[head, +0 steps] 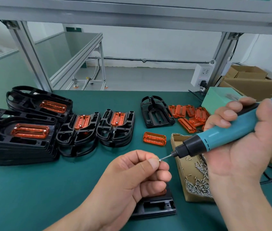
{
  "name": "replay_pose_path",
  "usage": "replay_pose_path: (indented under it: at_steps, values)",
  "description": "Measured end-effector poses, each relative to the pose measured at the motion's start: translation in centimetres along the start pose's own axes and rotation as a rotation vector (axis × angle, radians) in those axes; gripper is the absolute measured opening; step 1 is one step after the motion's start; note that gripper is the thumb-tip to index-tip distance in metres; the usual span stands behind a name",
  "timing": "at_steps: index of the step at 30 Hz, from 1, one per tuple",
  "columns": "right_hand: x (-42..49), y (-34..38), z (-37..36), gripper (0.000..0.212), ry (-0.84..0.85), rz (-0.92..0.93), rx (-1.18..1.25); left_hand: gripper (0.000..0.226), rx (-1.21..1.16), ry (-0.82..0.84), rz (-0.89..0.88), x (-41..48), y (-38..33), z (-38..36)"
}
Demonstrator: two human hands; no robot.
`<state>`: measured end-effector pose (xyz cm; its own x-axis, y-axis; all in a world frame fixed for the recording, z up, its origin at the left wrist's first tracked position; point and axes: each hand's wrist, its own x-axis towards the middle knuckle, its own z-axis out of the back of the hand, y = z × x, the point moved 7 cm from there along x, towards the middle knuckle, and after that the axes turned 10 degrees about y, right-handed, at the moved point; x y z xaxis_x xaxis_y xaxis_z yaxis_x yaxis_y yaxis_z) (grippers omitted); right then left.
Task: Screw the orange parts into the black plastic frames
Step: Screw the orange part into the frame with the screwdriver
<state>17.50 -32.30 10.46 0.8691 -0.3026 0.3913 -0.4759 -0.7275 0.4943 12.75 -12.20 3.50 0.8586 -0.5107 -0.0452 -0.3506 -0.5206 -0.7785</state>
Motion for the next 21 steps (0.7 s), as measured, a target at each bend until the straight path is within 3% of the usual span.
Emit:
replay_pose_path:
  at_steps: [21]
  values:
    - [-0.11, -0.18, 0.38, 0.026, -0.048, -0.001, 0.02, 0.004, -0.064, 0.033, 0.012, -0.11, 0.09, -0.38]
